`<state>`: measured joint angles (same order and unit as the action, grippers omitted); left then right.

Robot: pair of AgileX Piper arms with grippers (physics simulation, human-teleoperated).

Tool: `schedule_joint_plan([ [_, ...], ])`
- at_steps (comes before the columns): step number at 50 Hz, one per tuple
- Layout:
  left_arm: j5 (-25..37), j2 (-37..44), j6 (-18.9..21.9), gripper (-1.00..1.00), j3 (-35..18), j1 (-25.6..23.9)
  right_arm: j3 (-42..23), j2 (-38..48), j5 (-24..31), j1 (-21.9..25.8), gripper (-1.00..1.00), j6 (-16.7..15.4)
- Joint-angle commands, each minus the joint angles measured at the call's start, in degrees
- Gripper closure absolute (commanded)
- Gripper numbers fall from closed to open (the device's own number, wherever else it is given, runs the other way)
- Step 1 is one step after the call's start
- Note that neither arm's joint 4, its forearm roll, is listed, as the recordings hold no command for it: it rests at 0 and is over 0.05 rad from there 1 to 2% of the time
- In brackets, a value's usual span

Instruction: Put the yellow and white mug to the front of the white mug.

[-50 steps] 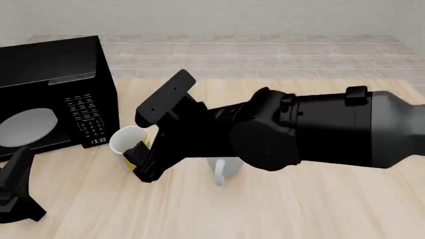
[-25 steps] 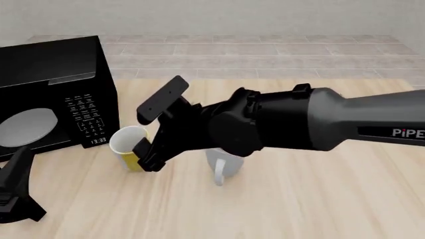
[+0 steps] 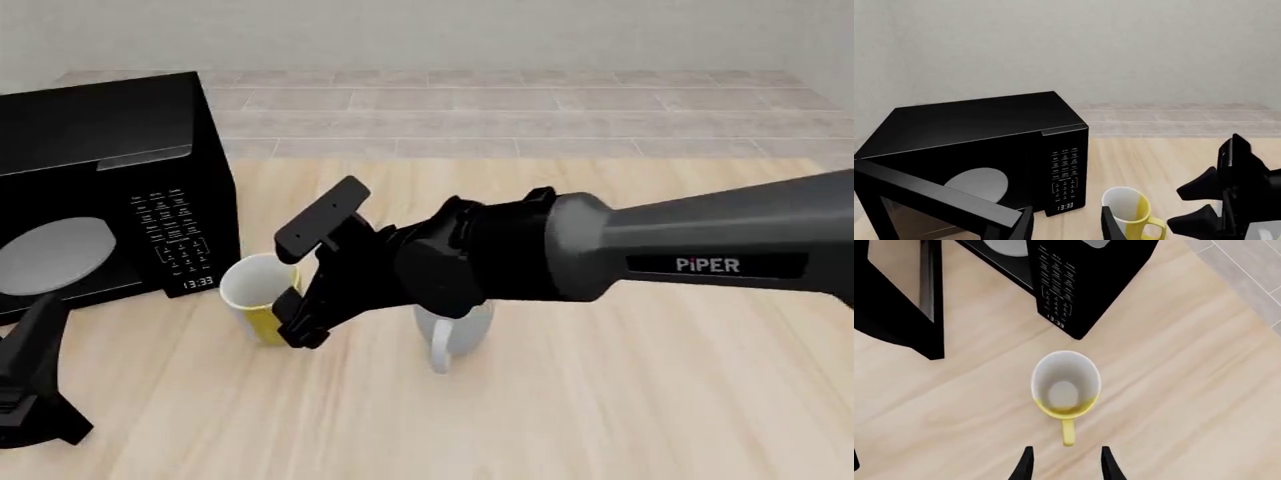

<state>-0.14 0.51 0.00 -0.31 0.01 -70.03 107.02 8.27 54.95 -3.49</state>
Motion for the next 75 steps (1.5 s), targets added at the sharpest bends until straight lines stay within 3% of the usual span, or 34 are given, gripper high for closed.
schedule_joint_plan([
  [1,0.0,-0.01,0.0,-1.0,0.0,-0.01,-1.16,2.86,-0.48,-0.58,-1.0,0.38],
  [56,0.0,0.0,-0.01,-1.0,0.0,-0.01,-3.99,12.94,-3.1,0.65,-1.0,3.61],
  [57,0.0,0.0,0.0,-1.0,0.0,0.0,-4.03,12.83,-3.0,0.6,1.0,3.53],
  [70,0.0,0.0,0.01,-1.0,0.0,-0.01,-3.51,11.14,-2.3,0.57,1.0,2.63],
  [75,0.0,-0.01,0.01,-1.0,0.0,0.01,-3.71,8.19,-1.04,-0.86,1.0,0.02],
])
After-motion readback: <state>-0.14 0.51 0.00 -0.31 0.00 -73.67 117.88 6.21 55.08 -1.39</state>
